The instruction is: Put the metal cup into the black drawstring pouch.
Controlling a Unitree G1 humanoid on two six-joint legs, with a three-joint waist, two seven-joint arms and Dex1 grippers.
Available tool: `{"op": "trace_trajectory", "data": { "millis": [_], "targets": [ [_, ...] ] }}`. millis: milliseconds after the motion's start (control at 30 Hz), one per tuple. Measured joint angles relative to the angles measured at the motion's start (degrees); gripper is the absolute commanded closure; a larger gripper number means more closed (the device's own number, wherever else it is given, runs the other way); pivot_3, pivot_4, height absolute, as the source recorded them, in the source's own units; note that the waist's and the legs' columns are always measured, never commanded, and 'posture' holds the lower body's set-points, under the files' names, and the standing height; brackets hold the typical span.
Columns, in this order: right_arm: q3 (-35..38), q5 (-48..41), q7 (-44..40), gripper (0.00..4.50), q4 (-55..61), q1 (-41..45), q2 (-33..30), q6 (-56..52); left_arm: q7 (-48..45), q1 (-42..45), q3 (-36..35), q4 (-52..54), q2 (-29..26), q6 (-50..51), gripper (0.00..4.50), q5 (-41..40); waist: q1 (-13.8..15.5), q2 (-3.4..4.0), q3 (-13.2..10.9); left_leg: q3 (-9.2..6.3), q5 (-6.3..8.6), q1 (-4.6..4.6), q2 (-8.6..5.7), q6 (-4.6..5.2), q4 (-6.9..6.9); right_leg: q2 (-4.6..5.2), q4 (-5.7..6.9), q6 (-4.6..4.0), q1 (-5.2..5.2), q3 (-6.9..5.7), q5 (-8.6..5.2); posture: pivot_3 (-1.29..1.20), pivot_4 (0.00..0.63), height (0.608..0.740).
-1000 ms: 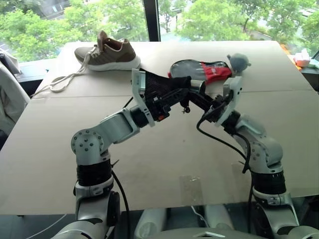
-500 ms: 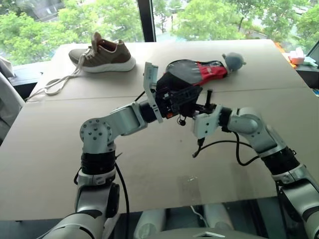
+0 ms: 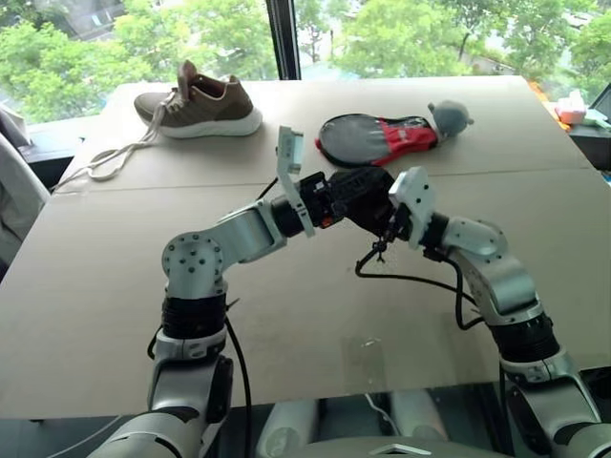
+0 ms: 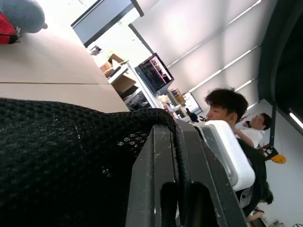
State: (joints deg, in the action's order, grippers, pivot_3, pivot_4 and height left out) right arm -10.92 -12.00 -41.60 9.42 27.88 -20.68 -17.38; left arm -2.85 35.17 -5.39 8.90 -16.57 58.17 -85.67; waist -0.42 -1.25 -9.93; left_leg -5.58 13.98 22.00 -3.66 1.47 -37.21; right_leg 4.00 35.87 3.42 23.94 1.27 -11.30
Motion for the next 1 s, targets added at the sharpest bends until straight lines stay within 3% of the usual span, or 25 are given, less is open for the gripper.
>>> {"op": "trace_trajectory", "data": {
  "millis": [67, 433, 567, 667, 1000],
  "targets": [
    [0.09, 0.18, -3.90, 0.40, 1.80, -0.07, -5.48, 0.91, -0.36, -0.30, 0.67, -1.45, 0.23, -0.02, 4.50, 2.34, 0.13, 0.00, 0.00, 0.00, 0.00, 0.02, -0.04, 0.01, -0.02, 0.02, -0.03, 0.01, -0.03, -0.01, 0.00, 0.00, 0.150, 0.736],
    [6.45, -11.09, -12.63, 0.40, 11.57, -5.12, -14.37, -2.56, -2.21, -0.42, -0.08, -3.41, 2.41, -1.16, 4.50, 5.88, -0.01, 0.00, -0.01, -0.01, 0.01, 0.03, 0.04, 0.02, -0.01, 0.03, -0.04, 0.01, -0.02, -0.02, 0.00, 0.00, 0.150, 0.736],
    [4.91, -4.42, -12.03, 0.40, 11.66, -4.84, -18.18, 0.38, -2.94, -0.15, -0.91, -3.91, 2.88, -1.46, 4.50, 6.97, 0.17, -0.01, 0.00, 0.01, 0.01, 0.04, 0.02, 0.02, -0.04, 0.04, -0.04, 0.03, -0.04, -0.04, -0.01, 0.00, 0.150, 0.736],
    [4.49, -2.94, -11.39, 0.40, 10.60, -4.84, -17.56, 1.14, -3.66, 0.44, -0.85, -3.98, 3.61, -1.46, 4.50, 7.63, 0.36, -0.02, -0.01, 0.00, 0.00, 0.04, 0.03, 0.01, -0.07, 0.04, -0.04, 0.03, -0.05, -0.04, -0.01, 0.00, 0.150, 0.736],
    [12.25, -18.76, -9.01, 0.40, 14.37, -16.03, -16.99, -16.15, -3.01, 2.68, -4.06, -6.71, 6.12, -3.85, 4.50, 9.59, 1.42, -0.02, -0.01, -0.13, 0.01, 0.16, 0.04, 0.02, -0.07, 0.06, -0.08, 0.00, -0.02, -0.14, -0.01, 0.00, 0.150, 0.736]
  ]
}}
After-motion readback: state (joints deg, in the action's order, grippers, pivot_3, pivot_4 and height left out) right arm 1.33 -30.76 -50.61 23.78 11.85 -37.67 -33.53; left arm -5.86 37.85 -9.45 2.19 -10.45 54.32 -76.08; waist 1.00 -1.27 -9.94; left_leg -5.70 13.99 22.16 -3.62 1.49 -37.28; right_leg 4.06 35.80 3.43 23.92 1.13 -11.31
